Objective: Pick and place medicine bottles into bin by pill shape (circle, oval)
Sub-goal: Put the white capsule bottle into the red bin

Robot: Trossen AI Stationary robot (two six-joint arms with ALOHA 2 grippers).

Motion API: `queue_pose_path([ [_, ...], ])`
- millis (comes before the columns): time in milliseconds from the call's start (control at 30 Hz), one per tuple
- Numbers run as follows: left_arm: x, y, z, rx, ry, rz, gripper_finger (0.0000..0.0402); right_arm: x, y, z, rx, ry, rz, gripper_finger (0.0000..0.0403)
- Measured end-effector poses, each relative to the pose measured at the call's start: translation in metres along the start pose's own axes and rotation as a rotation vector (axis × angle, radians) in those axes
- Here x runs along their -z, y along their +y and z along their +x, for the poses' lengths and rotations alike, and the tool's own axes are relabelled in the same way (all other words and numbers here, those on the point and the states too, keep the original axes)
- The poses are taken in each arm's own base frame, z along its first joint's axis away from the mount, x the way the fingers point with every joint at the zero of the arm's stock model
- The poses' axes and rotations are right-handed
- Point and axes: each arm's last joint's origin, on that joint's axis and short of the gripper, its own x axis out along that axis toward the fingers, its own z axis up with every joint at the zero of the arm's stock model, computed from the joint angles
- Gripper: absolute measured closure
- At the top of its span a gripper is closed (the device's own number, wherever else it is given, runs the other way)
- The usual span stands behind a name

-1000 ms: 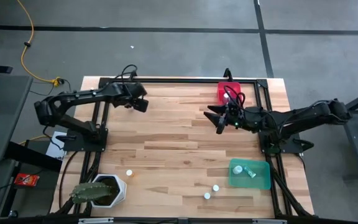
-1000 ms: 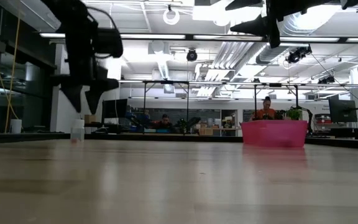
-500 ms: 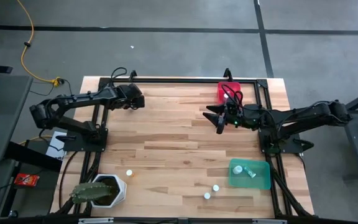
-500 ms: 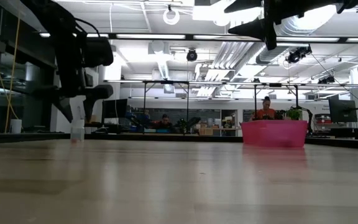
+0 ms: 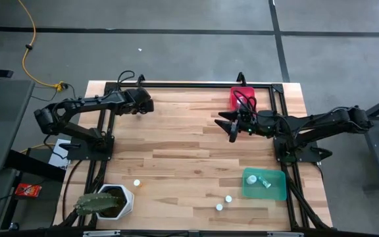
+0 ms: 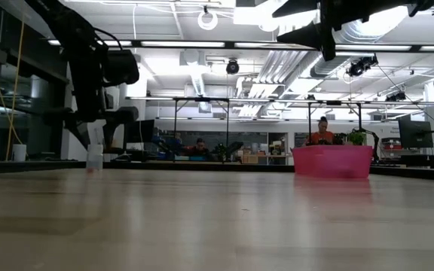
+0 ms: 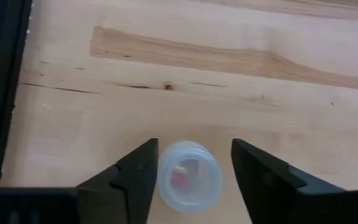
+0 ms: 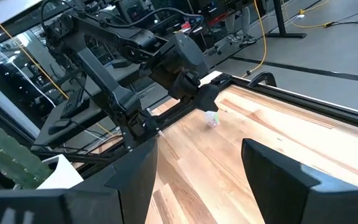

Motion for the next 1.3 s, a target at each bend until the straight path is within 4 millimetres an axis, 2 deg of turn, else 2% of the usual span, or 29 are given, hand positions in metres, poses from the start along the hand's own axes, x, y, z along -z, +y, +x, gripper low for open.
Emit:
queue_pose_path([
  [233,0.0,0.0,0.0,0.003,-0.001,0.016,0.0292,0.001,-0.001,0.0,0.006,0.01,-0.004,0.0176],
  [433,0.0,-0.001,0.0,0.02,0.009,0.018,0.0292,0.001,-0.001,0.0,0.006,0.012,-0.005,0.0176],
  [533,-0.003,-0.007,-0.006,0.131,0.049,0.043,0.0286,0.0,0.0,0.0,0.008,-0.003,0.004,0.0176],
  [633,-0.014,-0.023,-0.027,0.33,0.003,0.118,0.0281,-0.004,-0.001,0.001,0.001,-0.033,0.016,0.0176],
  [800,-0.032,-0.047,-0.08,0.741,-0.137,0.247,0.0287,-0.008,-0.008,0.004,-0.036,-0.013,0.022,0.0176],
  [900,-0.032,-0.059,-0.107,0.953,-0.186,0.34,0.0287,-0.009,-0.012,0.007,-0.067,0.014,0.019,0.0176],
  [1033,-0.023,-0.074,-0.132,1.059,-0.224,0.442,0.0285,-0.018,-0.009,0.014,-0.07,0.039,-0.02,0.0176],
  [1300,0.003,-0.101,-0.155,1.15,-0.261,0.585,0.0285,-0.032,0.008,0.039,-0.087,0.239,-0.19,0.0169],
])
